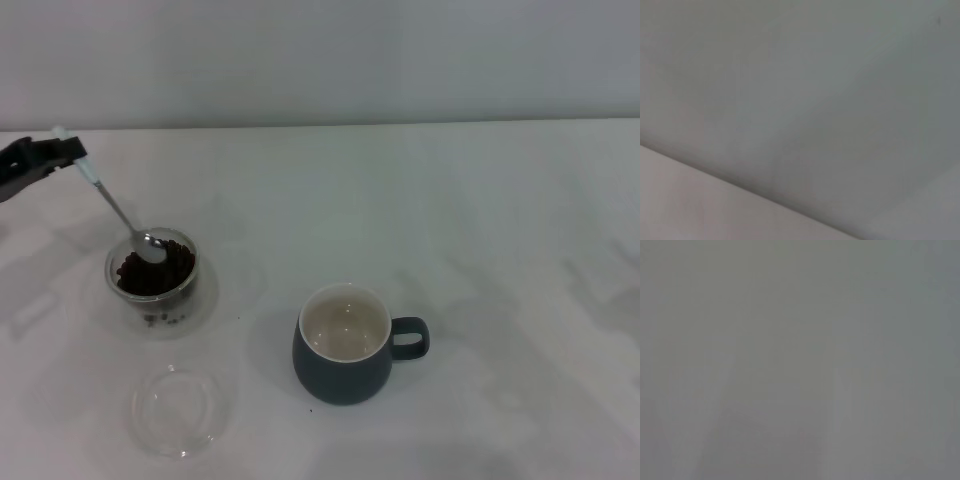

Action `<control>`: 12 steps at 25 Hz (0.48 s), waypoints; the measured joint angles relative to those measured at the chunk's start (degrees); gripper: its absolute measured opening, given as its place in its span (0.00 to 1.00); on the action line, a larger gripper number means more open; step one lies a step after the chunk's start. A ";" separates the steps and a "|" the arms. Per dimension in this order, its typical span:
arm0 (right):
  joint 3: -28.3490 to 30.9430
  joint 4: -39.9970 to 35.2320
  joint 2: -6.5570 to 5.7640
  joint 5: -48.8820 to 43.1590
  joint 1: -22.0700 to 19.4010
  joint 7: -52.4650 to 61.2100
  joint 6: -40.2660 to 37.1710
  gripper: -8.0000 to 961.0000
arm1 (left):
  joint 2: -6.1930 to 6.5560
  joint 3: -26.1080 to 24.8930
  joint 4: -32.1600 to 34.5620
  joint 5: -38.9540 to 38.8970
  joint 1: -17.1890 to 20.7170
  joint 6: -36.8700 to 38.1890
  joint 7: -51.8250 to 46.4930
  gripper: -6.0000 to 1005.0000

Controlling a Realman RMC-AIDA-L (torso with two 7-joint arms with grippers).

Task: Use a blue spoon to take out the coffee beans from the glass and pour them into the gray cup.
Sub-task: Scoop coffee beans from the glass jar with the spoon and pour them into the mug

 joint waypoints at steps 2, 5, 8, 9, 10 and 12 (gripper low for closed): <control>-0.21 -0.01 0.01 0.00 0.13 0.00 0.21 0.76 | -0.45 0.00 0.11 1.79 -0.69 -0.58 -0.44 0.13; -0.43 -0.01 0.03 0.00 0.22 0.02 0.44 0.76 | -1.22 0.01 0.86 4.18 -0.98 -1.35 -0.86 0.13; -0.44 -0.02 0.03 0.00 0.23 0.01 0.59 0.76 | -2.11 0.00 2.71 6.57 -0.91 -2.39 -1.07 0.13; -0.41 -0.01 0.03 0.00 0.23 0.01 0.66 0.76 | -2.64 0.01 3.65 7.47 -0.74 -2.72 -1.10 0.13; -0.35 -0.01 0.03 0.00 0.24 0.00 0.77 0.76 | -2.84 0.01 4.22 7.83 -0.65 -2.89 -1.10 0.13; -0.24 0.02 0.00 0.00 0.36 -0.01 0.90 0.76 | -3.36 0.01 5.09 8.54 -0.52 -3.23 -1.11 0.13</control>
